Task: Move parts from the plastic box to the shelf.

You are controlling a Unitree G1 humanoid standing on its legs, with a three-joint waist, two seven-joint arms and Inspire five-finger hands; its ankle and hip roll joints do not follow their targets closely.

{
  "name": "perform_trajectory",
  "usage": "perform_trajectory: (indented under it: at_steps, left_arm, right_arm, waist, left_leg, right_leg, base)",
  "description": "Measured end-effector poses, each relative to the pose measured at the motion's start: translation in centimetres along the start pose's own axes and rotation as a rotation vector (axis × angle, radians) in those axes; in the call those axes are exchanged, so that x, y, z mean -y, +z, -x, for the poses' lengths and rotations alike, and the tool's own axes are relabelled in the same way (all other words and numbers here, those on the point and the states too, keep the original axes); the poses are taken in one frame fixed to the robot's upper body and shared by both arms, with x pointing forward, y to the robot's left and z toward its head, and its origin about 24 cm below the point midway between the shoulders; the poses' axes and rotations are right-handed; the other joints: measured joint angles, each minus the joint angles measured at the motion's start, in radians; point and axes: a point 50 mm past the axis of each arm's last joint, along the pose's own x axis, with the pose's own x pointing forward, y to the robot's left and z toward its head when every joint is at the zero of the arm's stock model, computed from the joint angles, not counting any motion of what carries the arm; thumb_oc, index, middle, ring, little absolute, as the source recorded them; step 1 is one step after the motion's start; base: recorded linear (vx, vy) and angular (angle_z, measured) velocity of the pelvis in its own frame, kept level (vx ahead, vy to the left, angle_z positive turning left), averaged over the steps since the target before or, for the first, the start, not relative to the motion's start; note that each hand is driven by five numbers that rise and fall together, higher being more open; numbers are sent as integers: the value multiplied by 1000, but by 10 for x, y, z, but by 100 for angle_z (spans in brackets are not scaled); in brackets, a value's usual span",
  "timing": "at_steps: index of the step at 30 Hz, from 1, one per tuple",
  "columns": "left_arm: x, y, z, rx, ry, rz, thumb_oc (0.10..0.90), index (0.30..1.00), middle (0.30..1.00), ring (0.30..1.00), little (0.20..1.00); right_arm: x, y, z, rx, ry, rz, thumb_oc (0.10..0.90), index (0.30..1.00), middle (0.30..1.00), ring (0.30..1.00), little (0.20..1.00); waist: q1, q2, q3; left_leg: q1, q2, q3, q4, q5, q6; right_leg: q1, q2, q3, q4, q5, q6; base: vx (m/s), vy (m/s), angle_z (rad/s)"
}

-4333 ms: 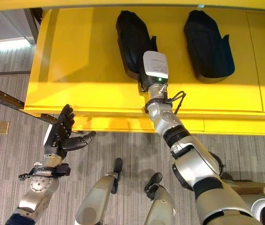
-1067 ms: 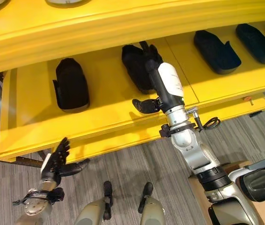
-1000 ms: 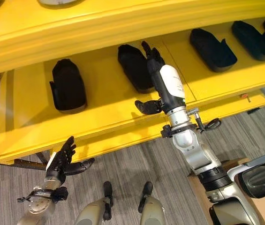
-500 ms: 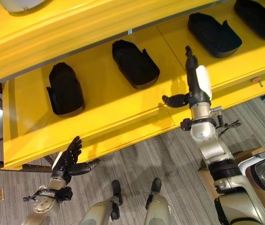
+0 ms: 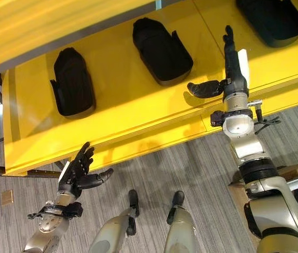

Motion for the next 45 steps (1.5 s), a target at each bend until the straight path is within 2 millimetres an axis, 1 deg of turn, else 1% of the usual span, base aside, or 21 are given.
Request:
perform_trajectory:
  at_steps: [5, 8, 11, 14, 17, 18, 19, 22, 24, 39, 45]
  left_arm:
    - [1, 9, -4, 50, -11, 0, 900, 1000, 1000, 1000, 1000]
    - [2, 13, -5, 68, -16, 4, 900, 1000, 1000, 1000, 1000]
    - [2, 17, -6, 93, -13, 36, 900, 1000, 1000, 1000, 1000]
    - [2, 21, -9, 106, -15, 36, 900, 1000, 1000, 1000, 1000]
    - [4, 26, -14, 130, -24, 37, 900, 1000, 1000, 1000, 1000]
    - [4, 27, -15, 136, -22, 39, 900, 1000, 1000, 1000, 1000]
    - [4, 29, -16, 145, -20, 38, 900, 1000, 1000, 1000, 1000]
    - [5, 31, -18, 154, -25, 38, 900, 1000, 1000, 1000, 1000]
    - [5, 31, -18, 156, -21, 40, 900, 1000, 1000, 1000, 1000]
    - [4, 31, -18, 150, 1, 41, 900, 1000, 1000, 1000, 1000]
    - [1, 30, -16, 148, 11, 41, 900, 1000, 1000, 1000, 1000]
  right_arm:
    - [-2, 7, -6, 13, 28, -21, 900, 1000, 1000, 1000, 1000]
    - [-5, 4, -7, -10, 56, -37, 900, 1000, 1000, 1000, 1000]
    - [-6, 6, -9, -9, 72, -63, 900, 1000, 1000, 1000, 1000]
    - [-5, 2, -9, -32, 82, -87, 900, 1000, 1000, 1000, 1000]
    - [7, -8, -15, -90, 29, -105, 900, 1000, 1000, 1000, 1000]
    - [10, -3, -20, -77, 17, -114, 900, 1000, 1000, 1000, 1000]
    - [15, 1, -25, -68, -4, -116, 900, 1000, 1000, 1000, 1000]
    - [22, 0, -29, -85, -34, -108, 900, 1000, 1000, 1000, 1000]
    - [23, 2, -31, -84, -41, -128, 900, 1000, 1000, 1000, 1000]
    - [18, 5, -31, -68, -17, -123, 900, 1000, 1000, 1000, 1000]
    - [12, 19, -32, -11, 11, -140, 900, 1000, 1000, 1000, 1000]
  waist:
    - [18, -12, 11]
    - [24, -21, 21]
    - [28, -28, 25]
    - [44, -34, 31]
    - [50, -36, 35]
    - [53, -37, 35]
    - [53, -37, 36]
    - [63, -36, 37]
    - [64, -35, 37]
    - [57, -36, 37]
    - [48, -36, 38]
  left_leg:
    - [-35, -1, -14, -2, 6, 6]
    - [-38, -1, -25, -13, 15, 5]
    - [-56, -3, -29, -17, 22, 4]
    - [-58, -5, -31, -18, 28, -2]
    - [-71, -8, -46, -32, 38, 7]
    - [-79, -9, -45, -33, 41, 7]
    - [-89, -11, -46, -36, 51, 0]
    - [-89, -10, -48, -36, 53, -1]
    - [-91, -10, -47, -36, 53, -1]
    - [-87, -8, -38, -35, 53, -1]
    - [-85, -8, -38, -35, 53, -1]
  right_leg:
    - [-38, -6, -11, 26, -11, -6]
    - [-42, -8, -22, 31, -15, -10]
    - [-60, -10, -24, 36, -15, -10]
    - [-65, -13, -25, 39, -15, -10]
    - [-74, -18, -40, 43, -17, -9]
    - [-85, -20, -39, 47, -17, -9]
    - [-99, -22, -39, 53, -17, -9]
    - [-102, -22, -40, 58, -20, -11]
    - [-105, -22, -38, 60, -21, -12]
    - [-106, -21, -33, 61, -19, -14]
    - [-105, -20, -32, 61, -18, -15]
  base:
    - [8, -25, 8]
    - [13, -9, 11]
    - [9, -6, 5]
    - [0, -2, 3]
    - [-10, -4, 14]
    - [-11, -9, 4]
    - [0, 0, 0]
    - [-5, 0, 1]
    - [0, 0, 0]
    - [0, 0, 0]
    - [0, 0, 0]
